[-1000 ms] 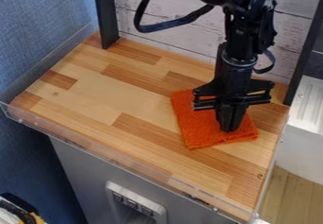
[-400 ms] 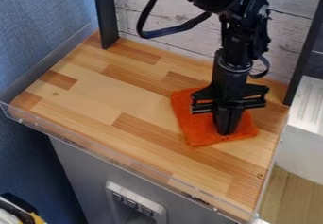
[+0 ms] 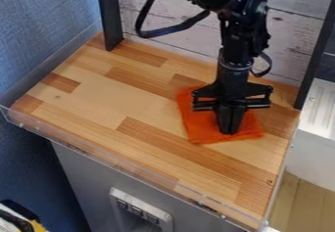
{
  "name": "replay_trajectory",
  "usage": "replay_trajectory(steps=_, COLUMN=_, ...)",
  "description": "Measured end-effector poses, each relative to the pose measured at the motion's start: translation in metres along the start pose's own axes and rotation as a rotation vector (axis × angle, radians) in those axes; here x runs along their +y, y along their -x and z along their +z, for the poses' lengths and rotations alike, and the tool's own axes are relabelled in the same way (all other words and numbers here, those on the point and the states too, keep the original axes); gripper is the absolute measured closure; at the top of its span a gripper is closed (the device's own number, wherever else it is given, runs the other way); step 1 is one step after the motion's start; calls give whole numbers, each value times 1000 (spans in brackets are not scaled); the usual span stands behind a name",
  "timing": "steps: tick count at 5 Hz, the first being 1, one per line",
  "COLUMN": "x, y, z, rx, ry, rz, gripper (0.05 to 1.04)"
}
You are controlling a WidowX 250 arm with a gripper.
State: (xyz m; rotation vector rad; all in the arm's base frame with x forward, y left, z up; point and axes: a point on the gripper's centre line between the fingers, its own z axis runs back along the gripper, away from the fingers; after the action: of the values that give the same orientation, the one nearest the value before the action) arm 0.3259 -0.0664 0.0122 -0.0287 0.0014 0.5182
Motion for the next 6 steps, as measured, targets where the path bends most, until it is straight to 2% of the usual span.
replay_trajectory(steps=2, x=24, y=-7, z=-3, rx=-19, ry=17, rz=-215, gripper=1025)
replay_trajectory(steps=4, x=52, y=-12, z=-3, rx=-29, ry=-10, rz=-384, gripper=1025)
replay_trajectory(steps=6, x=74, y=-20, z=-2, rx=-20, ry=-38, rz=-488, gripper=1025)
